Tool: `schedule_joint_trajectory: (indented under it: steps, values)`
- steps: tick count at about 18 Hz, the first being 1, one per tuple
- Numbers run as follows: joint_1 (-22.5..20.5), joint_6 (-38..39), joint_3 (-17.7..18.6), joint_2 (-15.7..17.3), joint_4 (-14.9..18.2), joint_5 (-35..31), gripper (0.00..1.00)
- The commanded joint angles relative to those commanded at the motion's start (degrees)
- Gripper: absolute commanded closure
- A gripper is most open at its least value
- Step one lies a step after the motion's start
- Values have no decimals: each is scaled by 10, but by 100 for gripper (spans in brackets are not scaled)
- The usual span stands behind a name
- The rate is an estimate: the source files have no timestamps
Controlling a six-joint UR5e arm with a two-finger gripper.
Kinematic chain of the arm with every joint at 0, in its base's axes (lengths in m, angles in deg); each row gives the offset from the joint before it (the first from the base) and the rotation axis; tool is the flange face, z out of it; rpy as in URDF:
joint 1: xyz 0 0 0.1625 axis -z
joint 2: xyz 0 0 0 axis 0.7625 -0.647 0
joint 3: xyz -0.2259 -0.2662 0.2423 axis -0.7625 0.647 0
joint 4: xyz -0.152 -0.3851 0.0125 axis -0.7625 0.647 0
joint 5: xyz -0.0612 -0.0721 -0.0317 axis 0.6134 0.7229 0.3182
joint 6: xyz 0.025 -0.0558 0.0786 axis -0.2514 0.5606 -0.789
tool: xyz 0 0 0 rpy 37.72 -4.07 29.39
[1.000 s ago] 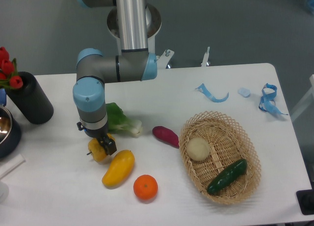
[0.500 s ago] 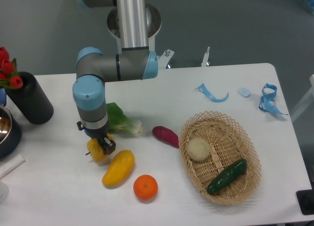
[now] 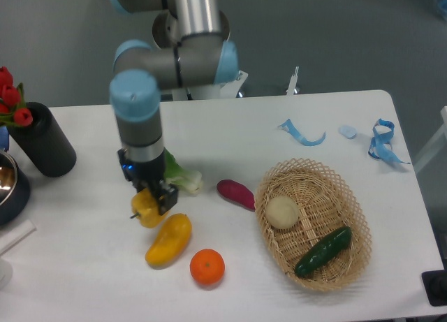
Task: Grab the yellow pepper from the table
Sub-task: 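Lift the held pepper and carry it toward the wicker basket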
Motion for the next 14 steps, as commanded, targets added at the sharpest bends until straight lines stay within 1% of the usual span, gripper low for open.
schedule_joint_trajectory:
  steps: [3,7,11,14]
  values:
    - [-49,63,-39,2,0,0,66]
    - [-102,116,-84,-1,-1,10,66]
    - [-128,126,-108,-2,0,27,66]
    - [-141,123,-108,-9,-1,30,66]
